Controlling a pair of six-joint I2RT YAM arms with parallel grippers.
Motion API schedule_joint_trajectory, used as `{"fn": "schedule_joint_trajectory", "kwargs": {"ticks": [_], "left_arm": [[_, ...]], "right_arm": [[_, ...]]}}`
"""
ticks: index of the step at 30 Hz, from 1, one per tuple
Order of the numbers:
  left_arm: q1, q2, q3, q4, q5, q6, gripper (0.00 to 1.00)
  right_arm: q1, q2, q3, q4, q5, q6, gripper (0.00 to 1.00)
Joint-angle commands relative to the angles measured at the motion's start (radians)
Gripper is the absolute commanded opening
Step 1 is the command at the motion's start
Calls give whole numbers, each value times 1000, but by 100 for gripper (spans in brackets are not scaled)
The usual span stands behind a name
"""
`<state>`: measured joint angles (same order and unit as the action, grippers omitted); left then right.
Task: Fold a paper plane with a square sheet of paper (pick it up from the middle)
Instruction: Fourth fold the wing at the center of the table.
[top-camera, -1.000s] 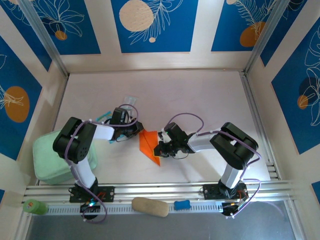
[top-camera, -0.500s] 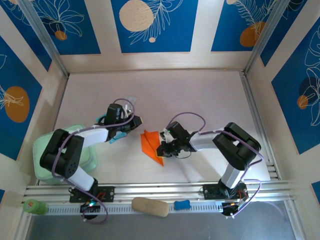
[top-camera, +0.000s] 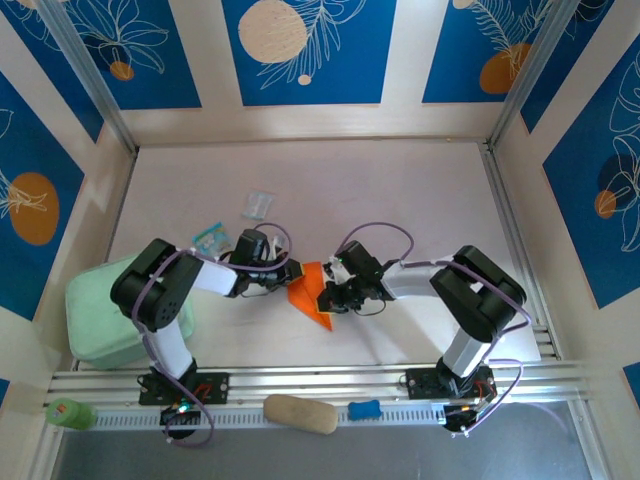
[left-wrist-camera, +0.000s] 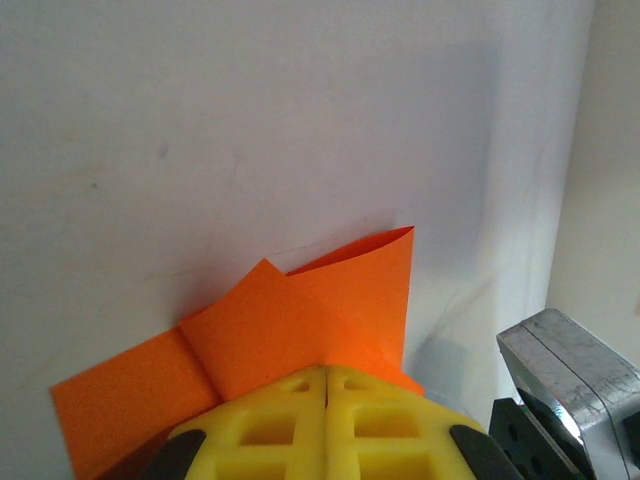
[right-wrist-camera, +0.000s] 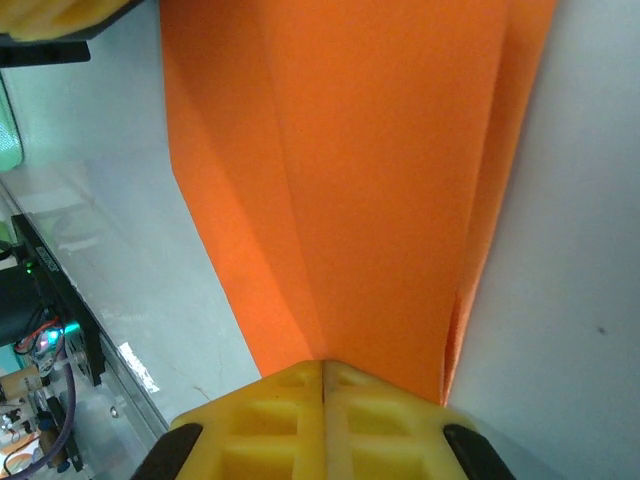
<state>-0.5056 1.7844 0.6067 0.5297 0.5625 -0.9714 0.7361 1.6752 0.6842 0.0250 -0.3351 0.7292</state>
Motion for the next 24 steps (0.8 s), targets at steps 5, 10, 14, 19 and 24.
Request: {"fn": "schedule_joint_trajectory", "kwargs": {"ticks": [5,10,14,19,24], "left_arm": [[-2,38,-46,-20,-42,-10,0],[-2,32,-46,-26,-50,-12,0],[-2,20,-40,-55,-60,-3,0],[-1,17,-37,-67,-66,2,0],[-1,14,-34,-74,-71,0,0]], "right_arm": [[2,-55,7,-36,15,31,1],[5,7,13,-31,5,30,1],[11,35,-38,8,-3,43,1],[16,-8,-128,62,-15,74,1],[19,-78,-173,51,-1,82,1]]}}
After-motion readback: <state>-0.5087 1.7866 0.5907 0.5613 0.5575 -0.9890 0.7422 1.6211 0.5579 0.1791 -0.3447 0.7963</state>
